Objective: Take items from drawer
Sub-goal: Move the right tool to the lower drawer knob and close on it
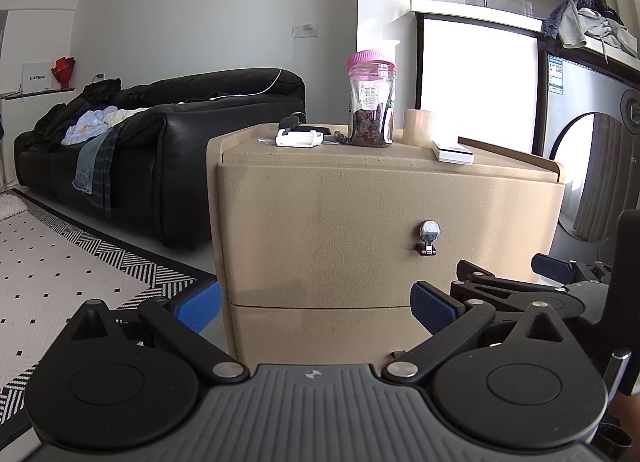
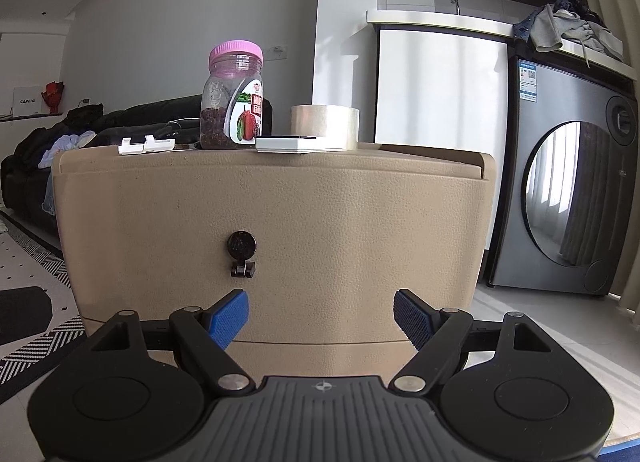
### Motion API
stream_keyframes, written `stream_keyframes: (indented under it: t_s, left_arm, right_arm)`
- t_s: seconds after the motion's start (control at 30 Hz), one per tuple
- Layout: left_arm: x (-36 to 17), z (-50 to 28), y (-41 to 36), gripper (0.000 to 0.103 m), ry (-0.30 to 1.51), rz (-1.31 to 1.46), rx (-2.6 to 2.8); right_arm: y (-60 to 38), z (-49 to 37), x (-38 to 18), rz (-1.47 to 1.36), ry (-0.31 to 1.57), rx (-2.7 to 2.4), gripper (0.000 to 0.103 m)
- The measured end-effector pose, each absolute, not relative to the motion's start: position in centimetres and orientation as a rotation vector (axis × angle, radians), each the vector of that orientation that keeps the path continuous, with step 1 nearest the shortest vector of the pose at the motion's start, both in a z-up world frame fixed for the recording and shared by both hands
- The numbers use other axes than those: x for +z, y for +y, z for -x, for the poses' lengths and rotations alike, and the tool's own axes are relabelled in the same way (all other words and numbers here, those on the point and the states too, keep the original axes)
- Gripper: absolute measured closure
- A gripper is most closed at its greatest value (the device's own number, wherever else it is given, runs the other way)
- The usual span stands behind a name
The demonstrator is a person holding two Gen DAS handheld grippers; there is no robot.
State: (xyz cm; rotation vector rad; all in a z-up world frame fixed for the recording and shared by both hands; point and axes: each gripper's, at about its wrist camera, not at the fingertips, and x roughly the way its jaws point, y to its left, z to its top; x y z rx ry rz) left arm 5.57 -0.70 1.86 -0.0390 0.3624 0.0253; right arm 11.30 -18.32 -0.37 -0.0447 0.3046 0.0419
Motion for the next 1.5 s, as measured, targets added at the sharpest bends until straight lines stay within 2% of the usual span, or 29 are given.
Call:
stream_keyframes:
  t_s: [0.23, 0.37, 0.47, 0.6, 0.67, 0.73, 0.9, 1.5]
  left_arm:
    - [2.2, -5.7, -0.2, 0.000, 0.357, 0.040, 0.044]
    - [2.2, -5.7, 0.3, 0.000, 0.349, 0.017, 0.065]
    - [2.1, -5.7, 0.6, 0.000, 0.343, -0.004, 0.085]
    - [2.1, -5.7, 1.2, 0.000, 0.349, 0.003, 0.082]
    - [2.0, -5.7, 1.4, 0.000, 0.350, 0.008, 0.081]
    - [2.0, -5.6, 1.5, 0.000, 0.351, 0.012, 0.080]
    - [1.9, -5.8, 1.8, 0.000, 0.356, 0.031, 0.081]
    - [2.4, -4.7, 1.8, 0.000, 0.343, 0.029, 0.081]
  right_arm:
    - [-16.5, -13.5, -1.0, 0.048, 0.301, 0.082, 0.023]
    - [-15.6, -14.5, -1.4, 0.043, 0.300, 0.101, 0.039]
    - [-15.0, -15.0, -1.7, 0.040, 0.295, 0.107, 0.041]
    - [-14.8, -15.7, -2.0, 0.007, 0.300, 0.116, 0.061]
    - [-14.5, -16.0, -2.2, 0.016, 0.294, 0.096, 0.067]
    - [-14.1, -16.2, -2.4, 0.042, 0.285, 0.083, 0.067]
    - [-13.5, -16.3, -2.5, 0.060, 0.270, 0.080, 0.082]
    - [-13.4, -16.3, -2.0, 0.076, 0.306, 0.084, 0.086]
